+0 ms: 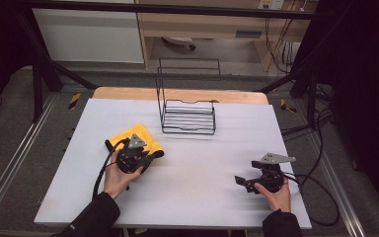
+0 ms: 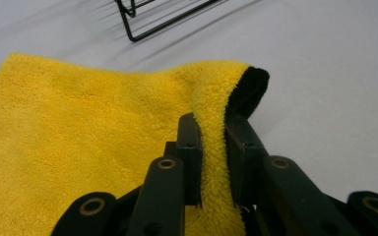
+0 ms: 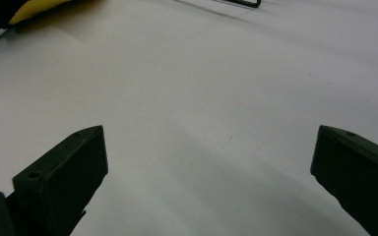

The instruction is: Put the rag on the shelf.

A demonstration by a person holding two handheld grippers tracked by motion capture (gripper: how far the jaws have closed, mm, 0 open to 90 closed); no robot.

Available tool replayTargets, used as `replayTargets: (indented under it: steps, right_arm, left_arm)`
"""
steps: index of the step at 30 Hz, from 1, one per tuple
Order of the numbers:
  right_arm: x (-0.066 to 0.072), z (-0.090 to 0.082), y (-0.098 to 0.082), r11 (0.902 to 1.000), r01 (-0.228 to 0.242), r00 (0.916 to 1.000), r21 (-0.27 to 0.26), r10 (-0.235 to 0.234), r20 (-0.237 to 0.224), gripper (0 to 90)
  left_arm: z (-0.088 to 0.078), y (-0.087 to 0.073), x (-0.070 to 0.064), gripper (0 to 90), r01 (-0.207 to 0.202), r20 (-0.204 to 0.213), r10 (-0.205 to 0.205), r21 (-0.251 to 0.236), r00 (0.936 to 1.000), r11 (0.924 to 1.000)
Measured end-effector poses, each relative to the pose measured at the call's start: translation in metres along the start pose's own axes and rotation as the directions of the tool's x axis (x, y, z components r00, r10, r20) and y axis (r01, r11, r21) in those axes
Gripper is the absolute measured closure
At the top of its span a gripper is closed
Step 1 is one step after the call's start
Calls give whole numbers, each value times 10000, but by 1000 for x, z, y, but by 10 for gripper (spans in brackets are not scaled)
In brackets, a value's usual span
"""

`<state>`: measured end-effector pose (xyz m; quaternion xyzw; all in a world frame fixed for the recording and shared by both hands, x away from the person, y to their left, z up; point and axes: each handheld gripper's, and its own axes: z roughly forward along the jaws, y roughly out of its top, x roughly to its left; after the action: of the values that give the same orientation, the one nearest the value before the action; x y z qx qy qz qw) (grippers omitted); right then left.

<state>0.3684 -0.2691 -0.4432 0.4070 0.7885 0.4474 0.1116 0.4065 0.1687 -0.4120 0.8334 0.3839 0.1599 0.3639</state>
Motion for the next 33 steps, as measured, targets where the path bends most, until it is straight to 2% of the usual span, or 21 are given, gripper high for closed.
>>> replayTargets:
  steps: [4,13,24,33]
  right_arm:
    - [1,1,0,10000,-16,10000,39,16,-38,13]
    - [1,1,0,10000,10,10000,23,-10,-26,13]
    - [1,1,0,10000,14,10000,52,-14,-38,13]
    - [1,1,0,10000,22,10000,73,-22,-38,13]
  left_arm:
    - [0,1,-9,776,52,306,-49,-100,9995,9999]
    - [2,4,-35,775,-255,708,266,-156,9971,9996]
    - [6,4,-64,775,-495,1332,524,-250,9897,9985]
    - [11,2,-89,775,-774,1576,796,-197,9843,9968]
